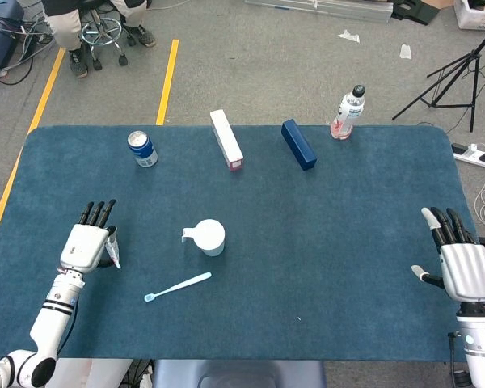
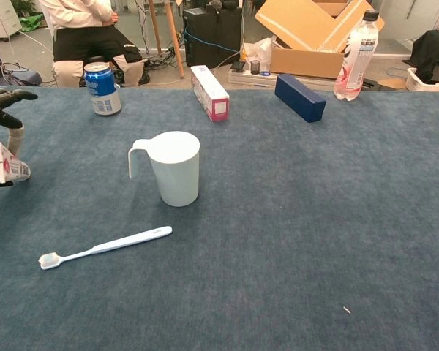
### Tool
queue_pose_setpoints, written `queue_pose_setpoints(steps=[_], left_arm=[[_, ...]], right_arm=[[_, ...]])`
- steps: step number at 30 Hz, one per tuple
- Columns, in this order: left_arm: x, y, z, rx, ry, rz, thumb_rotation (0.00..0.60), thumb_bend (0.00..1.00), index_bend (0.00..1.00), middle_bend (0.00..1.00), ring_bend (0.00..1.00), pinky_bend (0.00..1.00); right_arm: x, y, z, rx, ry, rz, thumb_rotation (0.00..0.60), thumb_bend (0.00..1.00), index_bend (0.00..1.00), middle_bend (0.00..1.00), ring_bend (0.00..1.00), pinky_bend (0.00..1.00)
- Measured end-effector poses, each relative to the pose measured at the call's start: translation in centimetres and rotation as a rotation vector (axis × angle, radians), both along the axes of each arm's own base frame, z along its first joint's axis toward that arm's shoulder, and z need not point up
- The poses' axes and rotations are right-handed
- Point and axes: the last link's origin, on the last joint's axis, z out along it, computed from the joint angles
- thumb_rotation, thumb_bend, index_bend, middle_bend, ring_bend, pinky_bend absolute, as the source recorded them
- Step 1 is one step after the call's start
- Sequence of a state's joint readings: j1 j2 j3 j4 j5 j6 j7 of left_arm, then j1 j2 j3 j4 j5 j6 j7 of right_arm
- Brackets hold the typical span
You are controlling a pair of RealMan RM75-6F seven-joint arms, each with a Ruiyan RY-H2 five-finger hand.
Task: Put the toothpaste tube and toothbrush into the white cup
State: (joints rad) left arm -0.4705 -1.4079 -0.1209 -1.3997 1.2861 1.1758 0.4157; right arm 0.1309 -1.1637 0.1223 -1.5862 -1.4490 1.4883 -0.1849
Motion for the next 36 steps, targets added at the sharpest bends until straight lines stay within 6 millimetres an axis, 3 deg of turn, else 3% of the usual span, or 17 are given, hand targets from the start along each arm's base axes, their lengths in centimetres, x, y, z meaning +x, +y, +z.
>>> queue_pose_setpoints(steps=[21, 36], left_arm=[[1.6, 0.0, 1.9, 0.055, -0.256, 0.095, 0.6, 0.04, 0.67, 0.0, 0.0, 0.0], [6.7, 0.5, 2.8, 0.036, -0.401, 0.055, 0.6, 0.04, 0.68, 0.0, 0.0, 0.0]], right_arm=[[0.0, 0.0, -0.1, 0.004, -0.001, 0.0, 0.6, 0.0, 0.02, 0.11, 0.03, 0.35], [0.2, 0.2, -0.1, 0.009, -0.004, 0.01, 0.6, 0.0, 0.02, 0.11, 0.03, 0.35]])
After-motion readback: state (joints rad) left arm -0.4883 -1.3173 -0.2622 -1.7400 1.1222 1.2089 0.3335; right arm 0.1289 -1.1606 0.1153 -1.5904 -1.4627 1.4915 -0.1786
